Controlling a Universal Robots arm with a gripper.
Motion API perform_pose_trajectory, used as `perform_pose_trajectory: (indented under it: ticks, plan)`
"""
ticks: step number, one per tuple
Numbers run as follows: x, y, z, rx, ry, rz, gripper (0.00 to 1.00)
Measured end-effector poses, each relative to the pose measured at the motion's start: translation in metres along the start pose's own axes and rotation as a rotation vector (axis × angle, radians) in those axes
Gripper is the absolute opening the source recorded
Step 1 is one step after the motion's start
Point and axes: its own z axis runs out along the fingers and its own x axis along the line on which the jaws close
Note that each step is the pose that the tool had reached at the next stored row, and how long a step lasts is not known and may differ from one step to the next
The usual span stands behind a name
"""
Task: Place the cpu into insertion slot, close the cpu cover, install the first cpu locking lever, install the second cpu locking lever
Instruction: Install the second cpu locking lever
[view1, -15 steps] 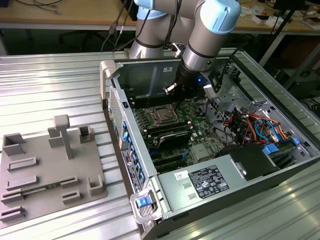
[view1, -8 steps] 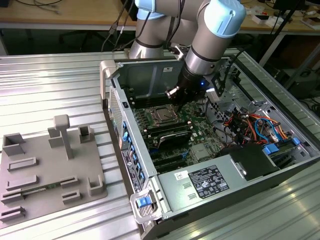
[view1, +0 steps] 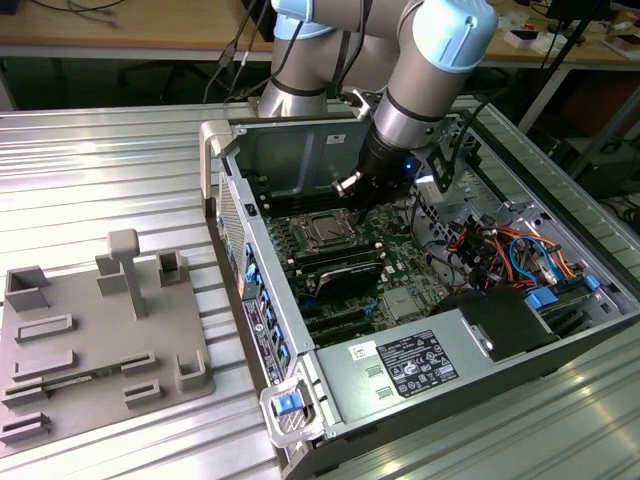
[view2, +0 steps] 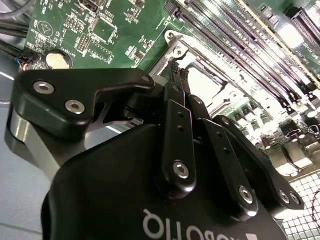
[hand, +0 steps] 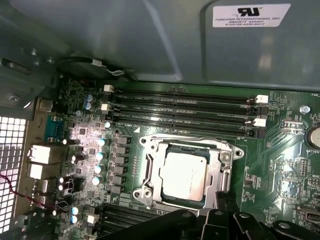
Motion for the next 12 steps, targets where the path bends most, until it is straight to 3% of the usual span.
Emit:
perform_pose_trajectory:
  ticks: [12]
  plan:
    - [0.0016, -0.0149, -0.0018, 0.0148, 0.0016, 0.0, 0.11]
